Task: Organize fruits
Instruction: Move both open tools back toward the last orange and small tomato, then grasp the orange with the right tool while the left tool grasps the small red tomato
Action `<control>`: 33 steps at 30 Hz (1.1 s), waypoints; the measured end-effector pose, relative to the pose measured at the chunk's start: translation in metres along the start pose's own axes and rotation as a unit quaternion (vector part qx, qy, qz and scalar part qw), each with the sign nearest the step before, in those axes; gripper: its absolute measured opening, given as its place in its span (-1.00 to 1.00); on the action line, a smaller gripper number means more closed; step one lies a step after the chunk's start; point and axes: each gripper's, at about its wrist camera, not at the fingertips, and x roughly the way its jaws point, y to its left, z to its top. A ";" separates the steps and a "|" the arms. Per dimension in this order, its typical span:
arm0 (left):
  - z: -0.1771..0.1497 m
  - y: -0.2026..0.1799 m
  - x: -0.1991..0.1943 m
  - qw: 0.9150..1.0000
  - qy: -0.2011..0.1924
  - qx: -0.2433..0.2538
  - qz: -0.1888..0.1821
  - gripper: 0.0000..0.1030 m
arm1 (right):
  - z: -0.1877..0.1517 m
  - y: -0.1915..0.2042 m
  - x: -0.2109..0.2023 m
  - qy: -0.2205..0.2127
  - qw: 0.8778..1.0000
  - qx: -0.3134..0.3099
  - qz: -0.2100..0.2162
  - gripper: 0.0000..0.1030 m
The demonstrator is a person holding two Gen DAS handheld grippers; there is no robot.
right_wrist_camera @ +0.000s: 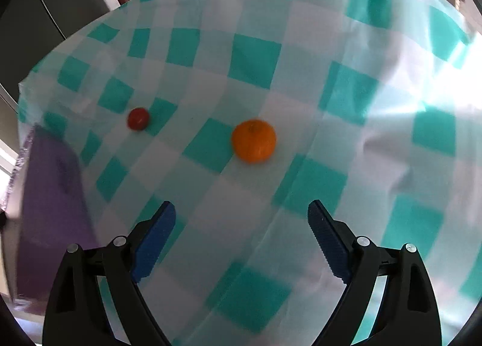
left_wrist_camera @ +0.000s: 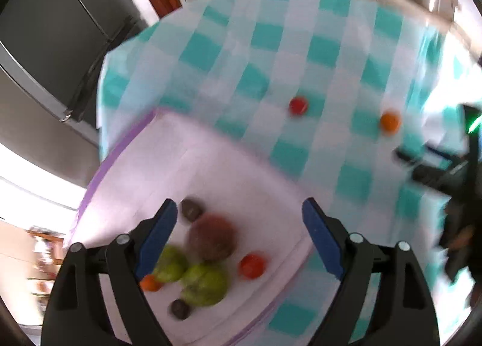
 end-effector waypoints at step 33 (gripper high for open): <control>0.102 -0.082 0.201 0.993 0.046 -0.099 -0.038 -0.32 | 0.016 -0.009 0.037 -0.045 0.996 -0.057 -0.045 -0.20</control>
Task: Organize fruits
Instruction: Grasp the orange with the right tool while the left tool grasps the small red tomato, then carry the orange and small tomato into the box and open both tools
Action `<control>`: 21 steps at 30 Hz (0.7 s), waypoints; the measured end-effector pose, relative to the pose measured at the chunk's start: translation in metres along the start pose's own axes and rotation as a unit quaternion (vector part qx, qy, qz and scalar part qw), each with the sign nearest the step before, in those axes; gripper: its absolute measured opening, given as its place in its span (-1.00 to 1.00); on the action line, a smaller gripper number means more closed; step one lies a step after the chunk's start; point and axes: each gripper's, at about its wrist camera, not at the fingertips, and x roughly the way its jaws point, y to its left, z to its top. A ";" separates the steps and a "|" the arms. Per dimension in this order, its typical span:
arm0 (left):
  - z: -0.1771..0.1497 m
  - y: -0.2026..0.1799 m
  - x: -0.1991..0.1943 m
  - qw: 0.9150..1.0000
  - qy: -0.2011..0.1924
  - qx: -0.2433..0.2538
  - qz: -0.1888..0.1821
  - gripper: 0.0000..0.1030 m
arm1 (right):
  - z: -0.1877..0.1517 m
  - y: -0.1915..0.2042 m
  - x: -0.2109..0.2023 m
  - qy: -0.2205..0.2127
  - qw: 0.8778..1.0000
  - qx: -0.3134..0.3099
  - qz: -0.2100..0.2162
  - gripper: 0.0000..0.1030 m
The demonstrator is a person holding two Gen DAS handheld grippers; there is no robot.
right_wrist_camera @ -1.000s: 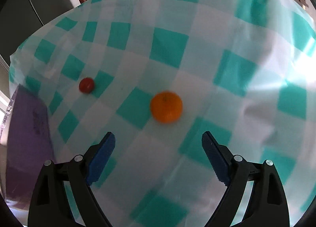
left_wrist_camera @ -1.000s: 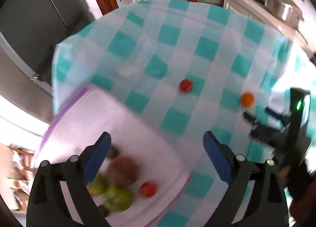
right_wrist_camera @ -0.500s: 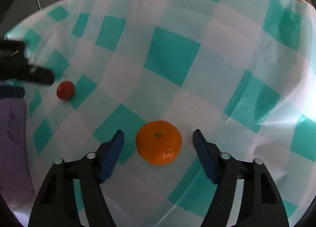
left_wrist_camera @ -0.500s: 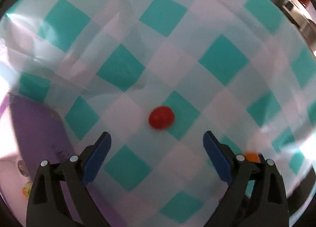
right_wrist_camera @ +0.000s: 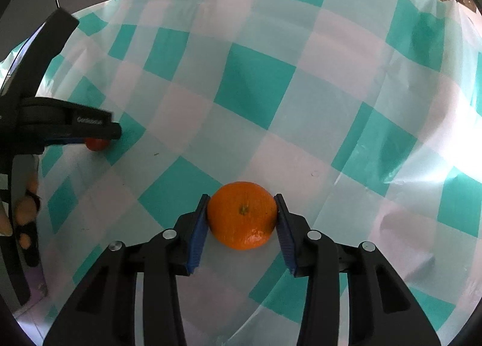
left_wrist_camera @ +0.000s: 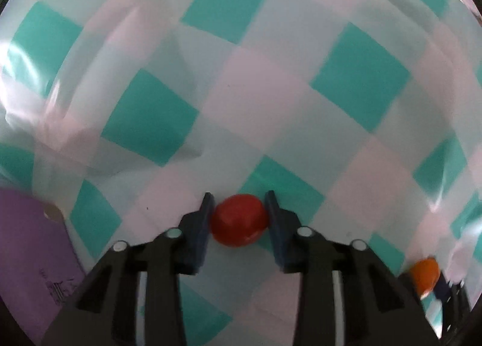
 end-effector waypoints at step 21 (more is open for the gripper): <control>-0.267 -0.004 -0.134 0.964 -0.002 0.226 -0.141 -0.33 | -0.177 0.015 -0.150 0.060 0.992 0.110 -0.017 -0.20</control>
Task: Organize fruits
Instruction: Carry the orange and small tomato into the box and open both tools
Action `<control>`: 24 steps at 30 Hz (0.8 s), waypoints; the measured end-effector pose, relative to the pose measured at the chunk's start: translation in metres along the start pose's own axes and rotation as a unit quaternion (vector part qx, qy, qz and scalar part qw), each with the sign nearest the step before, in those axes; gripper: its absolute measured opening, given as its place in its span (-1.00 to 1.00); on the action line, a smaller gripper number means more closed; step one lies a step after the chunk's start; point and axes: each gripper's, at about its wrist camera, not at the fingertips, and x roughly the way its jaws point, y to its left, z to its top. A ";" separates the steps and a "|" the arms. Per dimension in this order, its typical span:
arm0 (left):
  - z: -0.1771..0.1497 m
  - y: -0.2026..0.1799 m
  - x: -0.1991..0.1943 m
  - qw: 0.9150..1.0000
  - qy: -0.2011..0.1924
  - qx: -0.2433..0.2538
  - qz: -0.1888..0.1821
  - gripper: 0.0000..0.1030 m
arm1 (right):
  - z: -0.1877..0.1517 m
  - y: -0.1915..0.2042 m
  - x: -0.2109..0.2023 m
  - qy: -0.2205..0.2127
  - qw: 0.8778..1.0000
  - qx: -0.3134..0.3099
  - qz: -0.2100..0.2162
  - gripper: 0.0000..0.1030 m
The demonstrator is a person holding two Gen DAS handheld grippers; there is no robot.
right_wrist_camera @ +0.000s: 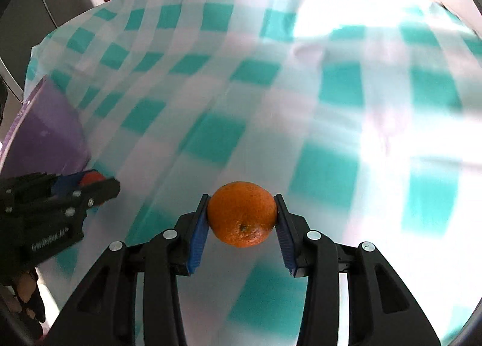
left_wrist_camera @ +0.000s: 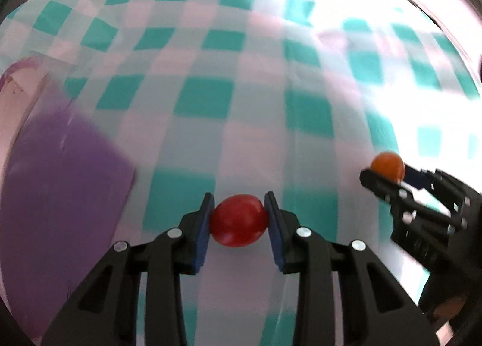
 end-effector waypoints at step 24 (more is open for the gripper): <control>-0.094 0.144 -0.210 0.981 -0.191 -0.004 0.018 -0.32 | -0.019 0.218 -0.152 -0.126 0.980 -0.152 0.028 -0.20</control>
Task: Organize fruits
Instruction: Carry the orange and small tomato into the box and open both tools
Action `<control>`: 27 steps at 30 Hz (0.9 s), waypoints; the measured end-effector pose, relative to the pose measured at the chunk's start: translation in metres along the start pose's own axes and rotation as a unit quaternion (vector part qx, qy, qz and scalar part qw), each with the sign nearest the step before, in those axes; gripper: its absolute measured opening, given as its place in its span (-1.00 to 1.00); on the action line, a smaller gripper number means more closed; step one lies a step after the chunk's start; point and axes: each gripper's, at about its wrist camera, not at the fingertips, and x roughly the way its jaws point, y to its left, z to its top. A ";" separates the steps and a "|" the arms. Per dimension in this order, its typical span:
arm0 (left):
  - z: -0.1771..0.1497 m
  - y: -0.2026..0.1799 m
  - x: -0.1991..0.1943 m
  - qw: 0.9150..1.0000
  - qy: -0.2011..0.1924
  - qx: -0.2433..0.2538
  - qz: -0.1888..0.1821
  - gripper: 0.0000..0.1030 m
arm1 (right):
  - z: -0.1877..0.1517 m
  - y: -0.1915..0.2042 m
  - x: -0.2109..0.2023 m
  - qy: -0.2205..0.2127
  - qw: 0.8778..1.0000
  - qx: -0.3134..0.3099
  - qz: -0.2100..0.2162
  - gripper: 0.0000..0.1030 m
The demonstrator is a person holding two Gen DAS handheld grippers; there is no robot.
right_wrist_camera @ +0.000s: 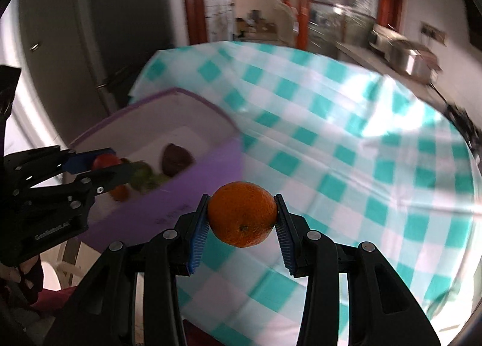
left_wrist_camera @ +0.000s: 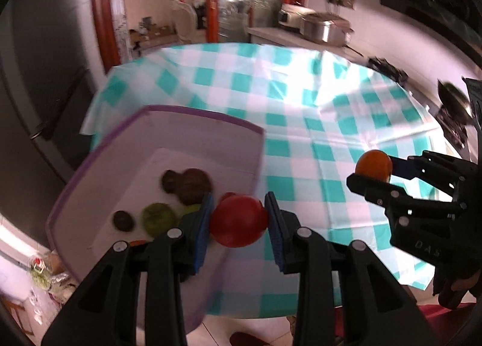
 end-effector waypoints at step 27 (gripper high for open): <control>-0.046 0.150 0.059 0.965 0.089 -0.211 0.125 -0.32 | 0.085 0.118 0.138 0.098 0.974 -0.158 0.130 -0.20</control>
